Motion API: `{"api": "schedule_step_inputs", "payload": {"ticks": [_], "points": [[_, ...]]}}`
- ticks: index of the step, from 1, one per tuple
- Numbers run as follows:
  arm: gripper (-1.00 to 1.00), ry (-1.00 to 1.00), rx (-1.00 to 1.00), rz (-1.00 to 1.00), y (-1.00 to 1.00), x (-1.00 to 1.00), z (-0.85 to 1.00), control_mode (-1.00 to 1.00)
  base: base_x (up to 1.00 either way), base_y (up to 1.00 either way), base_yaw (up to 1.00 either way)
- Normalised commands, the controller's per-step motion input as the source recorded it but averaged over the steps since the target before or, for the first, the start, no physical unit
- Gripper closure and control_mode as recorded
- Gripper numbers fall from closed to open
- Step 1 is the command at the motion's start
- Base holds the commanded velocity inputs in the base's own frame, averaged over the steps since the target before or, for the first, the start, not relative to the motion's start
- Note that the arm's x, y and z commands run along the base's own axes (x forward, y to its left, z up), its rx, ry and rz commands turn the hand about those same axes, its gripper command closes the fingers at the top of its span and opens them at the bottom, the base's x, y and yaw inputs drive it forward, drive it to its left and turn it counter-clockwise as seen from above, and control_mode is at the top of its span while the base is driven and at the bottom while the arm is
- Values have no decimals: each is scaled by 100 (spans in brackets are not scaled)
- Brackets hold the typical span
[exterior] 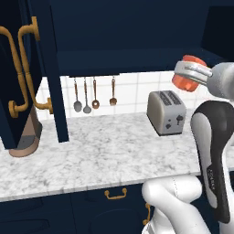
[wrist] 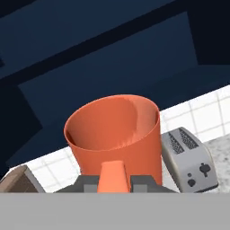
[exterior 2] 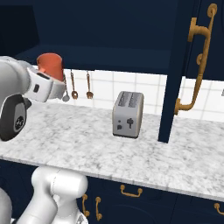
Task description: Gather all objects into one cabinet and sort the glasses and bowls to opposite sides.
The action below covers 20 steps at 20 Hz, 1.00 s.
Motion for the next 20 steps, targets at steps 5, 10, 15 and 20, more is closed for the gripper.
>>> {"api": "schedule_step_inputs", "payload": {"ticks": [5, 10, 15, 20], "points": [[100, 18, 1, 8, 13, -95, -4, -100, 0, 0, 0], [100, 18, 0, 7, 7, -96, -21, -100, 0, 0, 0], [100, 9, -1, 2, 3, -34, 0, -100, 0, 0, 0], [100, 0, 0, -4, 2, -25, -2, 100, -12, 2, -1]]}}
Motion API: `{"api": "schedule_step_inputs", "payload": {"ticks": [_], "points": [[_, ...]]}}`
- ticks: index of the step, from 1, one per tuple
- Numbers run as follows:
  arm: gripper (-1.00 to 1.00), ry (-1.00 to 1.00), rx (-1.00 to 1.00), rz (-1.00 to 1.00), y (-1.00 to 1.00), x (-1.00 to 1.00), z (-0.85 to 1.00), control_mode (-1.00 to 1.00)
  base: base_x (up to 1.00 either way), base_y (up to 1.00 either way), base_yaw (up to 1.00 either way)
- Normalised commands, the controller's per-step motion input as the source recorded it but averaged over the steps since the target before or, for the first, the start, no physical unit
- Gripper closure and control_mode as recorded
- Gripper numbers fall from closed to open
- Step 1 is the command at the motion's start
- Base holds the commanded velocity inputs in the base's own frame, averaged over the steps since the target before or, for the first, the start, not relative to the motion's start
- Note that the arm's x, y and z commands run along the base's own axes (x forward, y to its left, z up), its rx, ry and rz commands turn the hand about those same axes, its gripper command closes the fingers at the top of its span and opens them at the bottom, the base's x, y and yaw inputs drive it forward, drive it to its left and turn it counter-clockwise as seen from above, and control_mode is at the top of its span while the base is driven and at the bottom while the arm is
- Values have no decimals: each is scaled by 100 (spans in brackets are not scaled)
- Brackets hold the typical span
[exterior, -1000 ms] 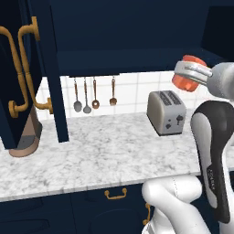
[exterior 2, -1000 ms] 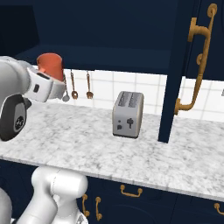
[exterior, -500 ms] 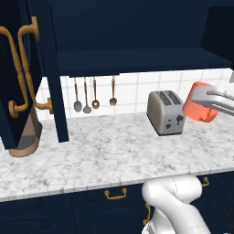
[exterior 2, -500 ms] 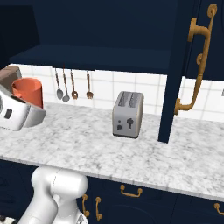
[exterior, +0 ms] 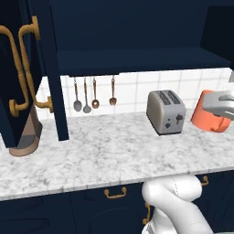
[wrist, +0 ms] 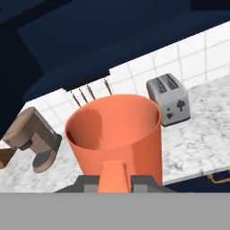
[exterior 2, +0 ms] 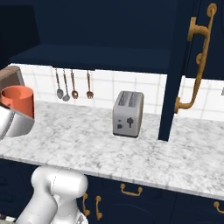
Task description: Gather all objects into one cabinet and sort the glasses and bowls to opposite sides.
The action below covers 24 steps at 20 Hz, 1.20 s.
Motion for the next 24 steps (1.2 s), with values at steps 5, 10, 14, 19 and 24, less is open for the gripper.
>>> {"api": "schedule_step_inputs", "payload": {"ticks": [5, 10, 14, 19, 24], "points": [[100, 0, 0, 0, 0, 0, 0, 100, -85, 16, -9], [100, 0, 0, 0, 0, 0, 0, 100, -74, 59, -7], [100, 0, 0, 0, 0, 0, 0, 100, -46, 100, 0], [100, 0, 0, 0, 0, 0, 0, 100, -26, 100, 0], [100, 0, 0, 0, 0, 0, 0, 100, -9, 100, 0]]}}
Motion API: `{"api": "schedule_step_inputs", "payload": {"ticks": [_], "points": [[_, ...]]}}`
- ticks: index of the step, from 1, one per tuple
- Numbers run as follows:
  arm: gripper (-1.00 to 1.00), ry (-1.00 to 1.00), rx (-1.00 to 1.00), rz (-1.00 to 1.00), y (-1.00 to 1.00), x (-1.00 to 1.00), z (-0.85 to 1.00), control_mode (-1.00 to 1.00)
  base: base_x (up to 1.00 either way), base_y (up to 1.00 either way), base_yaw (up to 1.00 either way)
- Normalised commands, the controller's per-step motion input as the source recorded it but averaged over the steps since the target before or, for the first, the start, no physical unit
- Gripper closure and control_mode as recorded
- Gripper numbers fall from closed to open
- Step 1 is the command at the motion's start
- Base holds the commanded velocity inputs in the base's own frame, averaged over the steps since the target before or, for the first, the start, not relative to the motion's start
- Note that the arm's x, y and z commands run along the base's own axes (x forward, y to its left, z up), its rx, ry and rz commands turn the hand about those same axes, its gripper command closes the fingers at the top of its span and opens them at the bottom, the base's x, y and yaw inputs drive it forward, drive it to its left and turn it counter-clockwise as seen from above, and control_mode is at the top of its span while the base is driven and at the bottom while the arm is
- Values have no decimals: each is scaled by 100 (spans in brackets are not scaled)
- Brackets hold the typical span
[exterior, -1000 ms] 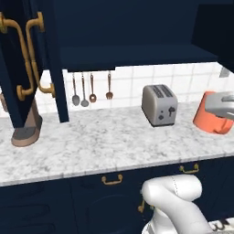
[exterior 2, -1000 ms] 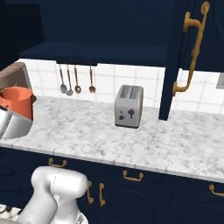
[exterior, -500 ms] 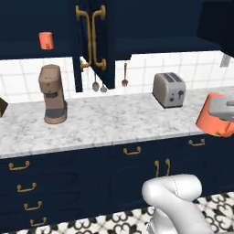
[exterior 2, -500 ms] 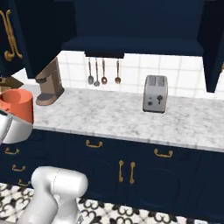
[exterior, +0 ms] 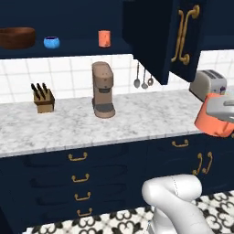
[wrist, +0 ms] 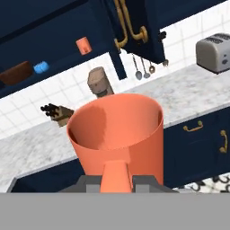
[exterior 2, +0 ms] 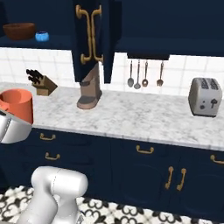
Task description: Gather all objects into one cabinet and sort the glasses and bowls to opposite sides.
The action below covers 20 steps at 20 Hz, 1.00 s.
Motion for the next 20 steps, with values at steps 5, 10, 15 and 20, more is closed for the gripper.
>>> {"api": "schedule_step_inputs", "payload": {"ticks": [5, 10, 15, 20], "points": [[100, 0, 0, 0, 0, 0, 0, 100, 12, 87, 0], [100, 0, 0, 0, 0, 0, 0, 100, 34, 51, 0], [100, 0, 0, 0, 0, 0, 0, 100, 39, 11, 0], [100, 0, 0, 0, 0, 0, 0, 100, 34, 3, 0]]}}
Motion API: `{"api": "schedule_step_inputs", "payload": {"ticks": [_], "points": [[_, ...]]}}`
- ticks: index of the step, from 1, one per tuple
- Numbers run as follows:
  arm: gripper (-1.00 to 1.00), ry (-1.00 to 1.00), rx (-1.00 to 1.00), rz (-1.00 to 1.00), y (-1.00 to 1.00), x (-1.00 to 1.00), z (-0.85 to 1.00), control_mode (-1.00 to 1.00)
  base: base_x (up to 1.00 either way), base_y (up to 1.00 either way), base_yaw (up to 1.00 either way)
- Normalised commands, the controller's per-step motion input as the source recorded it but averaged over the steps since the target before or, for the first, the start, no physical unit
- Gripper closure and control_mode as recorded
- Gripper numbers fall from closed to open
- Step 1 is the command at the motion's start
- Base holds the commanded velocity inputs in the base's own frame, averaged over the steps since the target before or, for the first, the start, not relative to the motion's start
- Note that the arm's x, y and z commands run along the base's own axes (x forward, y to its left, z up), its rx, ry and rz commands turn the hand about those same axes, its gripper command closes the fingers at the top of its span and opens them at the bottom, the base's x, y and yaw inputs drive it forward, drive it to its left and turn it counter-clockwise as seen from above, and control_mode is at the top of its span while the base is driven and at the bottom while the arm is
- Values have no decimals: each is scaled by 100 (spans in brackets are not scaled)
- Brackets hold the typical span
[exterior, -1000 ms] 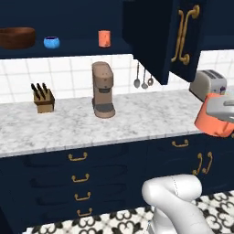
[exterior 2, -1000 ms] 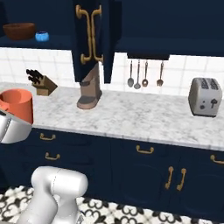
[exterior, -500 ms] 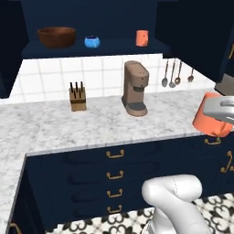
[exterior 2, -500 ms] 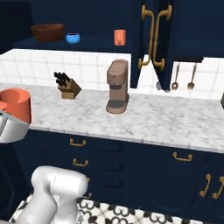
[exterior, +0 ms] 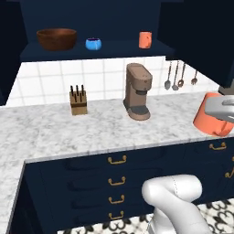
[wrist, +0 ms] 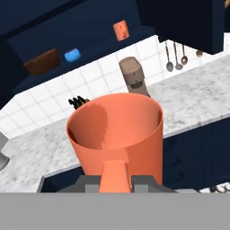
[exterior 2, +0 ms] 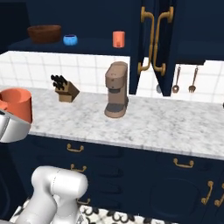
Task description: Gather all objects into one cabinet and sort the glasses and bowls to opposite sides.
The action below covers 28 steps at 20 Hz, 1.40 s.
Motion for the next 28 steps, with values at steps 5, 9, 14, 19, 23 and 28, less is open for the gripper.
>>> {"api": "schedule_step_inputs", "payload": {"ticks": [5, 9, 14, 19, 23, 28], "points": [[100, 0, 0, 0, 0, 0, 0, 100, 32, 6, 0], [100, 0, 0, 0, 0, 0, 0, 100, 38, 4, 3], [100, 0, 0, 0, 0, 0, 0, 100, 43, 10, 2], [100, 0, 0, 0, 0, 0, 0, 100, 42, 13, 1], [100, 0, 0, 0, 0, 0, 0, 100, 41, 22, 1], [100, 0, 0, 0, 0, 0, 0, 100, 41, 22, 1]]}}
